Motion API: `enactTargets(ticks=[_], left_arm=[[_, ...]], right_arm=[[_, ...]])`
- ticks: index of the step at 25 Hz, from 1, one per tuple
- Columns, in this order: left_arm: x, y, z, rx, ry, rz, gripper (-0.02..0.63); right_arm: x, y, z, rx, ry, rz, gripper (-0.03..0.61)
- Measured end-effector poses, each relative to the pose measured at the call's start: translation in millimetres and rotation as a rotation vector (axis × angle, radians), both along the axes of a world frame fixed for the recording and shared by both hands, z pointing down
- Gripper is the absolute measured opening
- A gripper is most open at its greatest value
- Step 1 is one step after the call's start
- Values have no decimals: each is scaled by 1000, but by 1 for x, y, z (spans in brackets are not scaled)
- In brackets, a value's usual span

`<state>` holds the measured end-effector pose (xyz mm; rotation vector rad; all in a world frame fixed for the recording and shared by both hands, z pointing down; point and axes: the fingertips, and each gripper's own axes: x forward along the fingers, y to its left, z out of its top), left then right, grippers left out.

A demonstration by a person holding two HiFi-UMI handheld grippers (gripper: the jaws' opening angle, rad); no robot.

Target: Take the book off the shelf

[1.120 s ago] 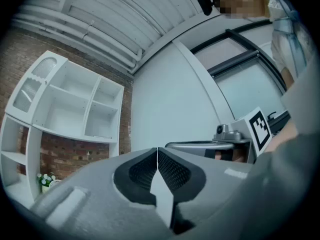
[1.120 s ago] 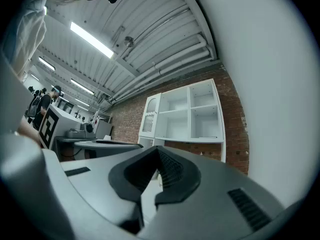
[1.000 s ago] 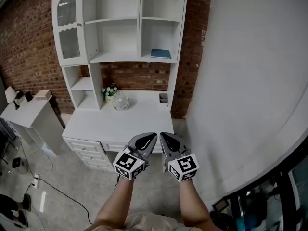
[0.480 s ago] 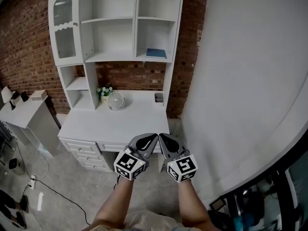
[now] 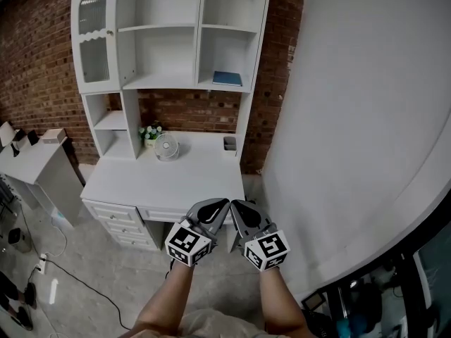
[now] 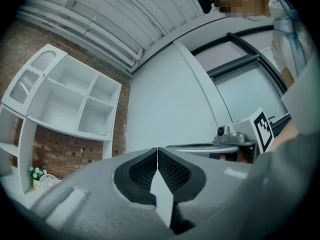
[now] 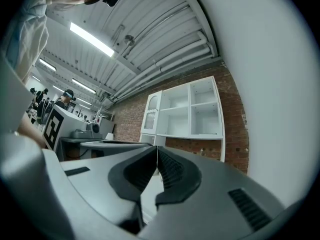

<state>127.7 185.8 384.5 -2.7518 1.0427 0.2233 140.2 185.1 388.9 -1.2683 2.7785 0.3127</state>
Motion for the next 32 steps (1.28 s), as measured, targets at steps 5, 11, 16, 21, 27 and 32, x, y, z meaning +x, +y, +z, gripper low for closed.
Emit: enactTargets(ticks=[5, 11, 16, 21, 27, 32], left_arm=[[6, -10, 2, -7, 8, 13, 11], [11, -36, 4, 0, 5, 34, 9], [6, -76, 5, -2, 13, 48, 11], [-3, -126, 2, -2, 7, 60, 11], [-13, -192, -10, 5, 11, 79, 11], [-26, -238, -11, -2, 12, 92, 11]], right_arm=[[6, -9, 2, -4, -2, 4, 17], [11, -38, 3, -4, -3, 13, 17], [5, -77, 4, -1, 7, 21, 17], [-5, -123, 1, 2, 6, 11, 17], [-15, -186, -11, 13, -10, 21, 17], [-28, -233, -12, 3, 3, 32, 17]])
